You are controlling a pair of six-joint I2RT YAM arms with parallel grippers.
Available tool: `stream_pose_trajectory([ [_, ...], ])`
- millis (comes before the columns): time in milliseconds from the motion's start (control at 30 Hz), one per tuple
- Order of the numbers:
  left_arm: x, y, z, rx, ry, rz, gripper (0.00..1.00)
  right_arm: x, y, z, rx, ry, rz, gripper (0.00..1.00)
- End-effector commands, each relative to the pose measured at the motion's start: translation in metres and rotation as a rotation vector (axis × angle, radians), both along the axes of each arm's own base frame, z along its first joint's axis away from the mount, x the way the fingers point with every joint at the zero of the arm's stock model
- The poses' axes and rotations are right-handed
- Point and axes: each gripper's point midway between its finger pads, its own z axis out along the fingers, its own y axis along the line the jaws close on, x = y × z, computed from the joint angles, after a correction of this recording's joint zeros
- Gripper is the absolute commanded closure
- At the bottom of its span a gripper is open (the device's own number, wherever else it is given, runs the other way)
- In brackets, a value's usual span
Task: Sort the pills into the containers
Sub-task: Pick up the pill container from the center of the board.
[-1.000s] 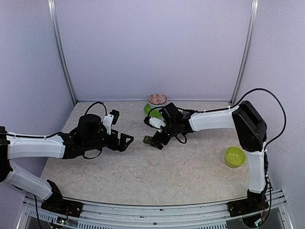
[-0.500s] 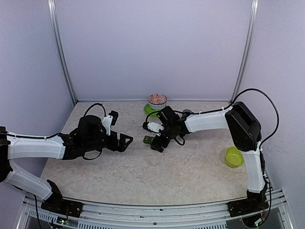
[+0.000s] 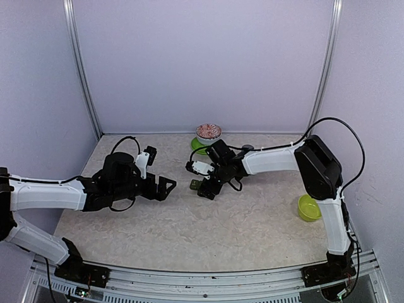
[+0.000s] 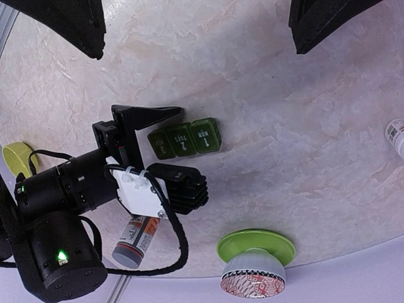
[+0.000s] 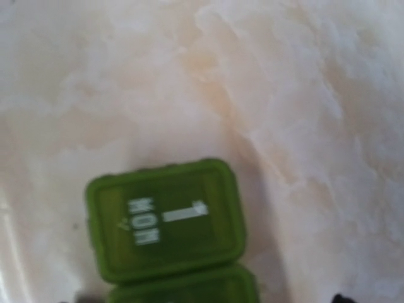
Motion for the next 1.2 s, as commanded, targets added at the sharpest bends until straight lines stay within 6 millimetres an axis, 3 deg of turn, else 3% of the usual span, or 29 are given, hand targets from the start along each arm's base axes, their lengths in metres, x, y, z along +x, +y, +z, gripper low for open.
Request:
stream_pose_trajectory([
  [0, 0.001, -0.002, 0.011, -0.022, -0.034, -0.003, 0.01, 0.004, 0.0, -0.002, 0.033, 0.049, 0.016, 0.14],
  [333, 0.002, -0.005, 0.016, -0.031, -0.046, -0.02, 0.01, 0.003, -0.003, -0.008, 0.056, 0.097, 0.042, 0.22],
  [700, 0.001, -0.005, 0.016, -0.037, -0.046, -0.024, 0.01, 0.003, 0.002, -0.01, 0.074, 0.095, 0.069, 0.23],
  [1000, -0.003, -0.005, 0.014, -0.045, -0.042, -0.038, 0.01, -0.003, 0.004, -0.012, 0.084, 0.109, 0.12, 0.36],
  [1100, -0.004, -0.005, 0.013, -0.047, -0.039, -0.038, 0.01, -0.003, 0.005, -0.011, 0.092, 0.113, 0.125, 0.48],
  [1167, -0.004, -0.004, 0.011, -0.05, -0.034, -0.034, 0.01, -0.004, 0.005, -0.009, 0.1, 0.114, 0.131, 0.5],
])
